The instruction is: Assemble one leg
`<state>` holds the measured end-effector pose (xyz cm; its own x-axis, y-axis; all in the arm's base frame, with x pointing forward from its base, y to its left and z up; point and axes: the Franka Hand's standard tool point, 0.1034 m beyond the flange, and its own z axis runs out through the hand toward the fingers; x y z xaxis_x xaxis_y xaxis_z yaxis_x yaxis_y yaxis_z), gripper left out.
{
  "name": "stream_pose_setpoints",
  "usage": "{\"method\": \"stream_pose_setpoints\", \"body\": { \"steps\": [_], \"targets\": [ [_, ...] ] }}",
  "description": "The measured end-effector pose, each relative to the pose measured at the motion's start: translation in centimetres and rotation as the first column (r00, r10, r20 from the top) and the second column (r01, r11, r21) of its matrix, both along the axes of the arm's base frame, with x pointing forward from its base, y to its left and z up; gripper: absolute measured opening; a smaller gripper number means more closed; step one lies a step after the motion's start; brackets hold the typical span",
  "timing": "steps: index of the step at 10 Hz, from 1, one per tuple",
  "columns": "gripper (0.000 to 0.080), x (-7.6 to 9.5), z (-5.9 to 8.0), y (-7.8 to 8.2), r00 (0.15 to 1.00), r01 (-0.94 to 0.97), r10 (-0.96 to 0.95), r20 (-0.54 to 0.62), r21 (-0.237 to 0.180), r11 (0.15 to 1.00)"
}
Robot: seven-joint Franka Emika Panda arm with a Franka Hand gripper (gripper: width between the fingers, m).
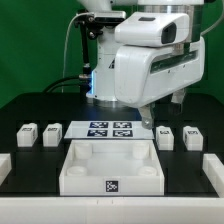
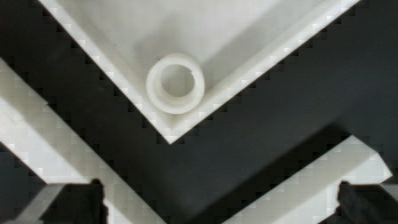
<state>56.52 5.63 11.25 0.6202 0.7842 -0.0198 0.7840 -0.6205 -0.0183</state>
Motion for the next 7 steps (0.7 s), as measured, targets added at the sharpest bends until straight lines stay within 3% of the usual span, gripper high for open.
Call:
{"method": "stream_pose_setpoints", "body": {
  "steps": [3,5,7],
  "targets": [
    [0.065,-0.3,-0.2,-0.2,0.992,-0.126,0.126,0.002,0.002,0.992],
    [0.065,-5.9,-1.8,-2.5,0.893,-0.45,0.449,0.022,0.003,0.893],
    [0.065,-10.7,-4.2,-5.4,0.758,-0.652,0.652,0.013,0.019,0.758]
  ]
}}
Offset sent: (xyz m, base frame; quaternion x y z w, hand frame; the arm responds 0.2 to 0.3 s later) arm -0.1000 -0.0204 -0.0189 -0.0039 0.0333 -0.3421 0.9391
